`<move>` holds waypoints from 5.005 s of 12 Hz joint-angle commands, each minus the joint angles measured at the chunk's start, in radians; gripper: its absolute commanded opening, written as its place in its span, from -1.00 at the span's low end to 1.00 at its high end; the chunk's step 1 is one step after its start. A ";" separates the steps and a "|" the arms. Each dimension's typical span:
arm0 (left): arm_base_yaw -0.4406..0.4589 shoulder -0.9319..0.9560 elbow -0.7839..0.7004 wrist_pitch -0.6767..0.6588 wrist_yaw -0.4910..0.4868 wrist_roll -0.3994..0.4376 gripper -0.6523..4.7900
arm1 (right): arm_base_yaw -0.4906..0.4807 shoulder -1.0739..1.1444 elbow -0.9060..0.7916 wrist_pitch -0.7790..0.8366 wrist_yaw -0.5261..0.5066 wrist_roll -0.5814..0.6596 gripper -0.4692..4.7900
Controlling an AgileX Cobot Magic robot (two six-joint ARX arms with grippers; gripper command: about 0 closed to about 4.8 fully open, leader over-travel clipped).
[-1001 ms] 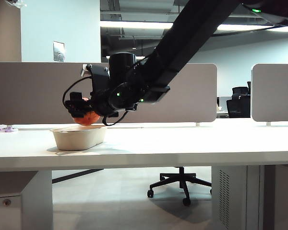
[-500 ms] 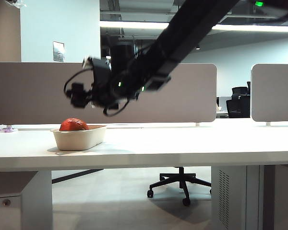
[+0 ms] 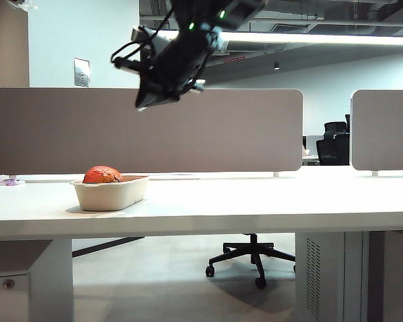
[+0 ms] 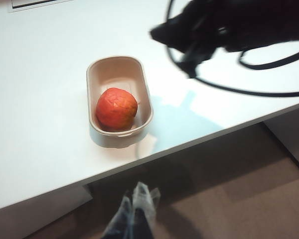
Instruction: Pick up the orange and place it into the paper lunchbox.
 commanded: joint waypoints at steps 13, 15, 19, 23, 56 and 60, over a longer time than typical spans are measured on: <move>0.000 -0.002 0.005 0.018 0.086 0.005 -0.78 | -0.020 -0.421 0.001 -0.744 0.084 -0.092 -0.84; 0.000 -0.002 0.005 0.018 0.088 0.005 -0.78 | -0.020 -0.484 -0.031 -0.795 0.104 -0.085 -0.84; 0.000 -0.002 0.005 0.018 0.160 0.005 -0.78 | -0.020 -0.625 -0.167 -0.784 0.162 -0.085 -0.84; 0.000 -0.002 0.005 0.018 0.210 0.005 -0.78 | -0.020 -0.788 -0.320 -0.760 0.231 -0.032 -0.84; 0.497 -0.892 -1.028 0.665 0.113 -0.126 -0.78 | -0.013 -2.164 -1.608 -0.110 0.565 0.023 -0.82; 0.356 -0.892 -1.058 0.706 0.100 0.054 -0.78 | -0.013 -2.164 -1.608 -0.110 0.565 0.023 -0.82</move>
